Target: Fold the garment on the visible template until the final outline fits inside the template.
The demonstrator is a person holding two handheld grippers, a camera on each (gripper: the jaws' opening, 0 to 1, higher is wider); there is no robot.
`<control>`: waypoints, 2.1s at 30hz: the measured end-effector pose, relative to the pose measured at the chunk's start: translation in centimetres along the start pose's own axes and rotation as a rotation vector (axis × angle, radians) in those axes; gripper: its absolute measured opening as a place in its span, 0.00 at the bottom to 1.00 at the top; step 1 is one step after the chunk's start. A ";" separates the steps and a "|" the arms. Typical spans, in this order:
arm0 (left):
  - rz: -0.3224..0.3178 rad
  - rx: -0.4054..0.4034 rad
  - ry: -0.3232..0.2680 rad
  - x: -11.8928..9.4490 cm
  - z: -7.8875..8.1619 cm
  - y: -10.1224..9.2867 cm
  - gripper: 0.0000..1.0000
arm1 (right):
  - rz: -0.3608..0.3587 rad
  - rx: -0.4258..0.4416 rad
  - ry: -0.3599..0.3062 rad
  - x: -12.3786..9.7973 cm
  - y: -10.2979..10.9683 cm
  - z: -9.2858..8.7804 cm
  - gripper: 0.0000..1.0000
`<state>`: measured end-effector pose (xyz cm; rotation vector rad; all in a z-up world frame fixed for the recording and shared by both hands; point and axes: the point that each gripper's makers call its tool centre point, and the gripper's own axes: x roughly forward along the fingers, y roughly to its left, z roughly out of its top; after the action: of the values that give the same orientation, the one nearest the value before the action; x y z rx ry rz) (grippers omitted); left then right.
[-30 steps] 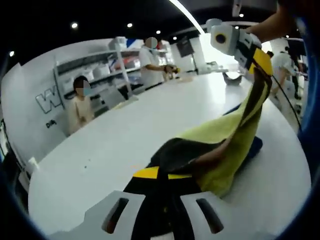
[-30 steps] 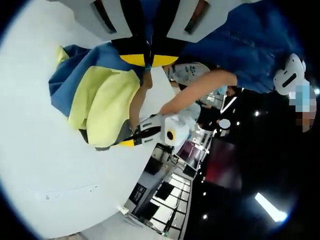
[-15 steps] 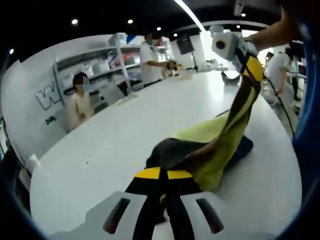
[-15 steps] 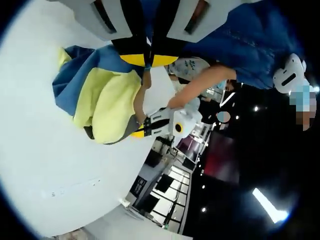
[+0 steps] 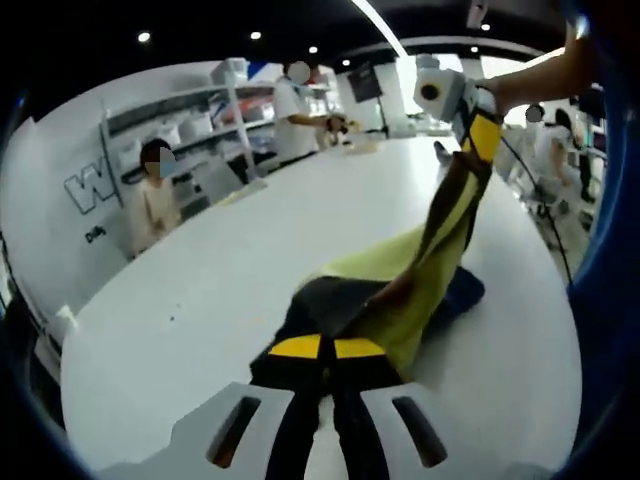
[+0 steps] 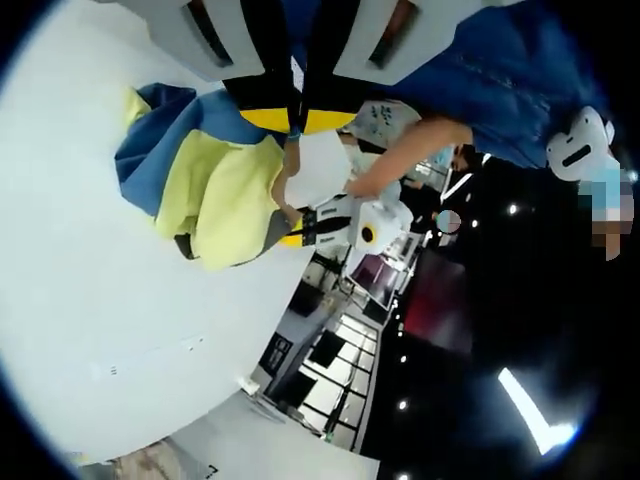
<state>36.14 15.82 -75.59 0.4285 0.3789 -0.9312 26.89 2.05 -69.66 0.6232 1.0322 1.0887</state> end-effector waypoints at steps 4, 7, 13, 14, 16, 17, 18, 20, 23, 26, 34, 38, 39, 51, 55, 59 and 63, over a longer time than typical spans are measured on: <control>-0.012 -0.009 0.010 -0.4 -0.5 -0.3 0.00 | -0.009 -0.004 -0.028 -0.3 -0.2 0.1 0.00; -0.021 -0.010 0.021 -1.0 -0.4 -0.9 0.00 | -0.022 -0.015 -0.052 -0.6 -0.6 0.2 0.00; -0.035 -0.021 0.037 -2.0 0.2 -1.7 0.00 | -0.032 -0.036 -0.092 -1.2 -0.8 0.6 0.00; -0.038 -0.025 0.039 -2.1 0.3 -1.8 0.00 | -0.037 -0.048 -0.103 -1.3 -0.8 0.8 0.00; -0.042 -0.033 0.045 -2.4 0.5 -2.0 0.00 | -0.035 -0.062 -0.119 -1.6 -0.7 1.0 0.00; -0.042 -0.035 0.046 -2.4 0.5 -1.9 0.00 | -0.034 -0.063 -0.122 -1.6 -0.7 1.1 0.00; -0.041 -0.035 0.049 -2.5 0.5 -1.9 0.00 | -0.032 -0.070 -0.134 -1.7 -0.6 1.3 0.00; -0.040 -0.040 0.049 -2.9 0.7 -1.9 0.00 | -0.030 -0.076 -0.147 -1.9 -0.4 1.5 0.00; -0.037 -0.055 0.048 -3.7 1.4 -2.2 0.00 | -0.034 -0.090 -0.164 -2.1 -0.3 1.8 0.00; -0.034 -0.064 0.047 -3.9 1.6 -2.2 0.00 | -0.032 -0.099 -0.171 -2.2 -0.1 1.8 0.00; -0.030 -0.092 0.051 -5.0 2.1 -3.2 0.00 | -0.036 -0.130 -0.202 -2.9 0.4 2.0 0.00; -0.021 -0.103 0.040 -5.4 2.8 -3.5 0.00 | -0.039 -0.152 -0.219 -3.2 0.9 2.4 0.00; -0.019 -0.105 0.037 -5.4 2.9 -3.5 0.00 | -0.038 -0.158 -0.224 -3.2 1.1 2.6 0.00; 0.052 -0.120 -0.018 -7.1 6.0 -2.5 0.00 | -0.053 -0.282 -0.328 -4.4 3.8 4.9 0.00; 0.085 -0.124 -0.045 -8.1 8.1 -1.8 0.00 | -0.059 -0.338 -0.383 -5.3 5.3 6.5 0.00; 0.123 -0.119 -0.090 -9.1 10.5 -0.8 0.00 | -0.063 -0.374 -0.416 -5.9 6.4 7.7 0.00; 0.147 -0.117 -0.138 -10.0 13.3 -0.6 0.00 | -0.062 -0.425 -0.465 -6.7 8.2 9.1 0.00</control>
<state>31.87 15.59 -59.52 0.2791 0.2710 -0.7861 31.08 -0.52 -56.58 0.4624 0.3980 1.0052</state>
